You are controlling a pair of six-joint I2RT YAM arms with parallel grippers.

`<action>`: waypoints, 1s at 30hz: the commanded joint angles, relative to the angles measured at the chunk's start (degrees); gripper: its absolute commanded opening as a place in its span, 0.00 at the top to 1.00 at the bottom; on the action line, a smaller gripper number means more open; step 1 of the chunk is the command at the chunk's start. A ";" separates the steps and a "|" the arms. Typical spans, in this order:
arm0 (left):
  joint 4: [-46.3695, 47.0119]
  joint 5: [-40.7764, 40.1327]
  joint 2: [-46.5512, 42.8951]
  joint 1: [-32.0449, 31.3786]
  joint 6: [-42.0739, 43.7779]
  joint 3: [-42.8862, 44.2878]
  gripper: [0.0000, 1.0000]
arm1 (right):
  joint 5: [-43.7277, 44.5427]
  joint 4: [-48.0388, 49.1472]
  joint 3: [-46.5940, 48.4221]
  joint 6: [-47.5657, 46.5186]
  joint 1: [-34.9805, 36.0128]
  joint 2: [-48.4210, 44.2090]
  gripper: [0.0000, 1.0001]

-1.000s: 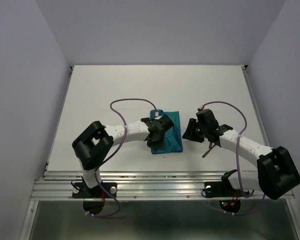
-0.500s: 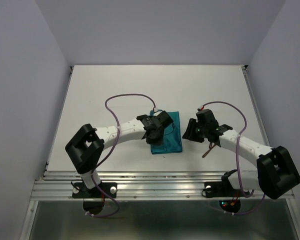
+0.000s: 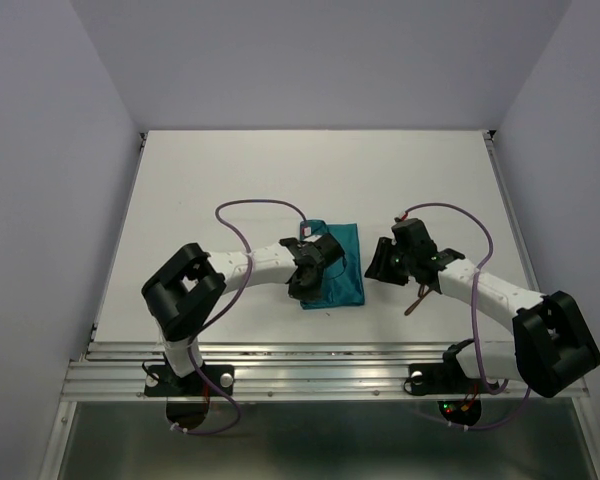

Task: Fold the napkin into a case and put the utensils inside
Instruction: Smooth out the 2/3-rectangle-folded napkin at the center of the board, then pick up the 2/3-rectangle-folded napkin at the center of the board.

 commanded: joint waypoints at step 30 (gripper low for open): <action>-1.60 4.37 13.31 20.79 11.45 34.55 1.00 | 5.27 5.11 19.62 -5.13 -2.61 18.18 0.50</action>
